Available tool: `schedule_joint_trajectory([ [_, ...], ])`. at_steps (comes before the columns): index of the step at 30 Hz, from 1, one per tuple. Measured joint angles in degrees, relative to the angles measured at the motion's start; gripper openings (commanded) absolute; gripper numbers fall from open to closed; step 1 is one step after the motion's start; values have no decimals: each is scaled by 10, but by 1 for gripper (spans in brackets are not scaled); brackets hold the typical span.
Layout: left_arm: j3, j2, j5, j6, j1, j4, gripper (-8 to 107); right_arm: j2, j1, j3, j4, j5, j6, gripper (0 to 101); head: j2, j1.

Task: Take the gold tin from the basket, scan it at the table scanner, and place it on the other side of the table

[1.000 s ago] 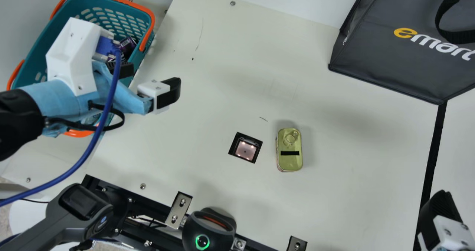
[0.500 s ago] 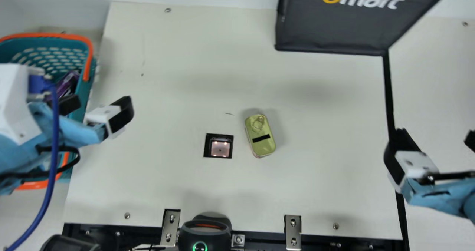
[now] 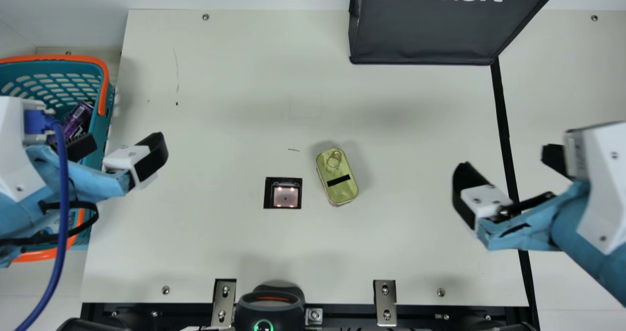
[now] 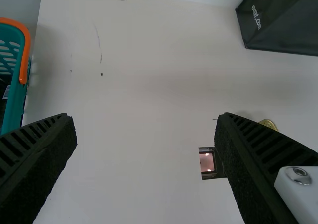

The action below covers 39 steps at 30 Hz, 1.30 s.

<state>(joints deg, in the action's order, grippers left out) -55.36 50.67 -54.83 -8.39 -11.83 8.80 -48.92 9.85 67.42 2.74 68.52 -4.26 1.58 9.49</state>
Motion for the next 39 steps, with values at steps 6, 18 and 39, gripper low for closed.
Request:
schedule_joint_trajectory([
  [6,0,0,0,0,0,0,90,-44,30,-10,29,-15,-9,95,0,0],
  [18,0,0,0,0,0,0,90,-149,79,-14,53,-54,-3,95,0,0],
  [39,0,0,0,0,0,0,90,-316,242,-15,-12,-127,116,95,0,1],
])
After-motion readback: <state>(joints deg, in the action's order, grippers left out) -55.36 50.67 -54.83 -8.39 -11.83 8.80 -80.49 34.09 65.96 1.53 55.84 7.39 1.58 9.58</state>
